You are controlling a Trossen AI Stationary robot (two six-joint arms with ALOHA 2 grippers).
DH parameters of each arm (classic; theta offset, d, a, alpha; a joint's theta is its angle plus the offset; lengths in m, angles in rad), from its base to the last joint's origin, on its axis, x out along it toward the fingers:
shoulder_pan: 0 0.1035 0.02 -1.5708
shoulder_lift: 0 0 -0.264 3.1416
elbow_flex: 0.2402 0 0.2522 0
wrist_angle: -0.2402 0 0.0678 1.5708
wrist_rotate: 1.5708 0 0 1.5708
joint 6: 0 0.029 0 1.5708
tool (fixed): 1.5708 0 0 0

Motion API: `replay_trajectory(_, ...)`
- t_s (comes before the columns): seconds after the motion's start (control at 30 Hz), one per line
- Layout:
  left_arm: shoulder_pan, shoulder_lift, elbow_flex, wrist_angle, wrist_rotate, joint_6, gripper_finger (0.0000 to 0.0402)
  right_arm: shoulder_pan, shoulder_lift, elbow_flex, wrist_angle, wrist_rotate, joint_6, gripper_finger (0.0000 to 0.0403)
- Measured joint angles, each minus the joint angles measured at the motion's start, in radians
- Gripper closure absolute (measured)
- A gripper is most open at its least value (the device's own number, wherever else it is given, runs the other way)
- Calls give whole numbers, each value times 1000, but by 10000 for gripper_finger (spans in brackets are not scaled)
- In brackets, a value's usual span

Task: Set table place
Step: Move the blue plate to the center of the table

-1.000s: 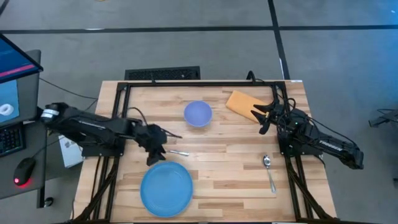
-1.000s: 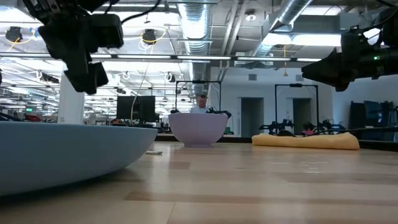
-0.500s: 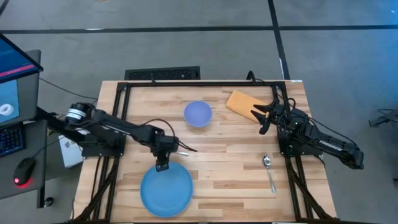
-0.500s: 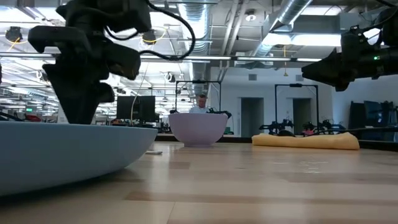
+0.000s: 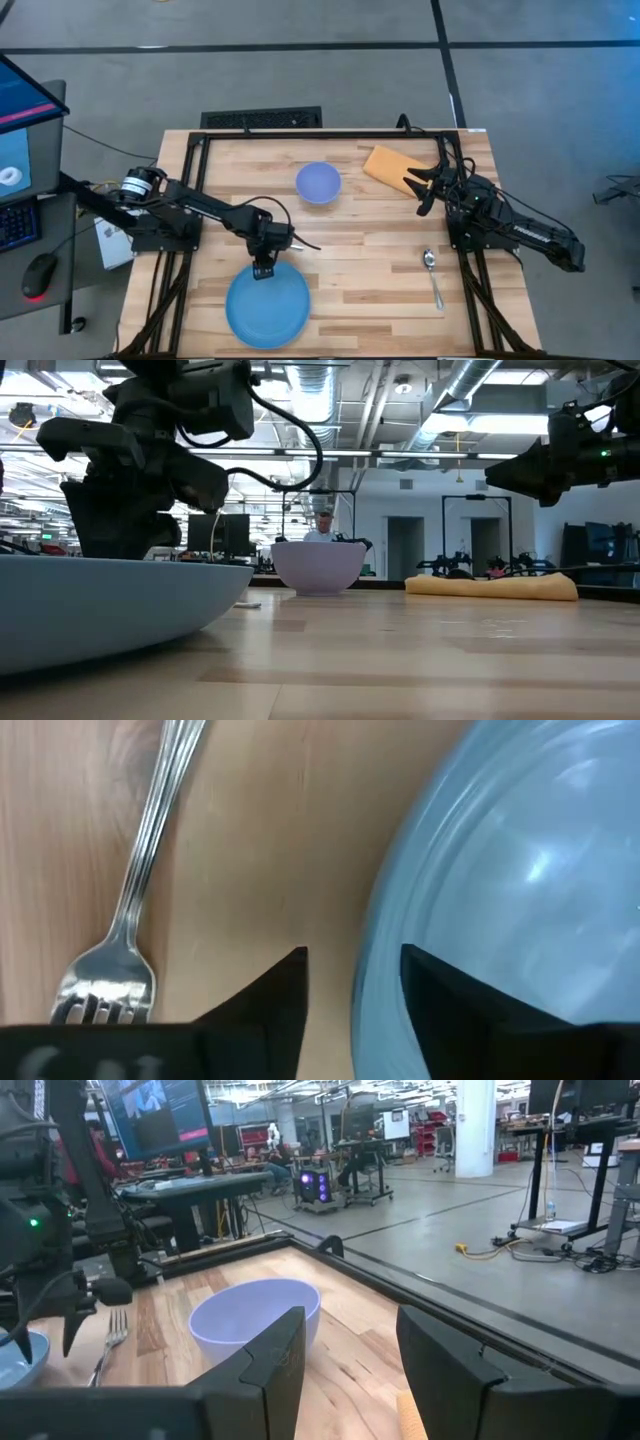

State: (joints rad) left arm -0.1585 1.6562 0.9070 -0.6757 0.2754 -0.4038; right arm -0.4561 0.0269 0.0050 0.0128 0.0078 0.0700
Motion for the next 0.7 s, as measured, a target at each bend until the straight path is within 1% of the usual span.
replay_trajectory(0.27,1,-2,0,-5,8,-1,349,0,0,0,0,0,0,218)
replay_trajectory(0.43,1,-2,0,-2,9,3,390,0,0,0,0,0,0,218)
replay_trajectory(0.5,1,-2,0,3,17,4,397,0,0,0,0,0,0,218)
replay_trajectory(0.7,1,-2,-1,17,20,3,399,0,0,0,0,0,-2,218)
